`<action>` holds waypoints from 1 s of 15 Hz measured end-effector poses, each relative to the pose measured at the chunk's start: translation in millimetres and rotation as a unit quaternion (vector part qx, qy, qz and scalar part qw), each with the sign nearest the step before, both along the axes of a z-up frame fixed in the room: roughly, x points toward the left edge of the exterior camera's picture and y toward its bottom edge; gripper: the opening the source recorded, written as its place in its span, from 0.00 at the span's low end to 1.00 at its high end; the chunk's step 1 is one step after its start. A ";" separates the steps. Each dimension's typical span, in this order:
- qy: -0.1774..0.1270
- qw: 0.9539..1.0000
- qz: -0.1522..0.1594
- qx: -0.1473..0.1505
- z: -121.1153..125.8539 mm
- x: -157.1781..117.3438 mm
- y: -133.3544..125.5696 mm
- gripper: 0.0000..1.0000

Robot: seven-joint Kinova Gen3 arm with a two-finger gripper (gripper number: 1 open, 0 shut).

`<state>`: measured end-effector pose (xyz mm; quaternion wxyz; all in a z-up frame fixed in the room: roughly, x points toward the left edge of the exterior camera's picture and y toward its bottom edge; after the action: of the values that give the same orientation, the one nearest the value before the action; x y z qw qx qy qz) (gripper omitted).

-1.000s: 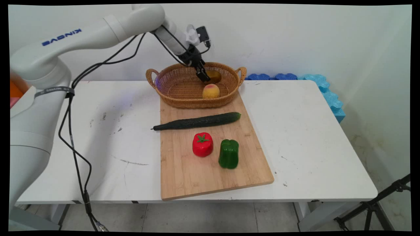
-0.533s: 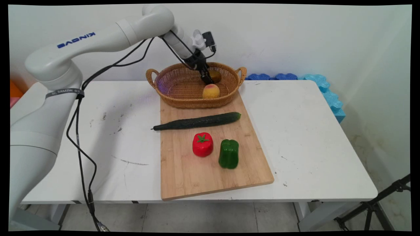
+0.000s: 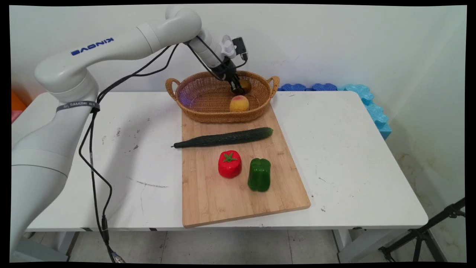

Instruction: Place the picked object on the cutting board

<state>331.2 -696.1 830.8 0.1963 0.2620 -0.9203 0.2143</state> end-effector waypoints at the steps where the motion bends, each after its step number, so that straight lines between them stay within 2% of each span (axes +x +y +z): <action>1: 0.001 1.000 0.000 0.000 1.4 -0.5 0.4 0.00; 8: 0.015 1.000 0.012 -0.014 33.3 6.6 19.0 0.00; 15: 0.053 0.998 0.031 -0.016 85.9 20.7 74.3 0.00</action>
<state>351.9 -621.7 916.7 0.2427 0.2981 -0.8964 0.2209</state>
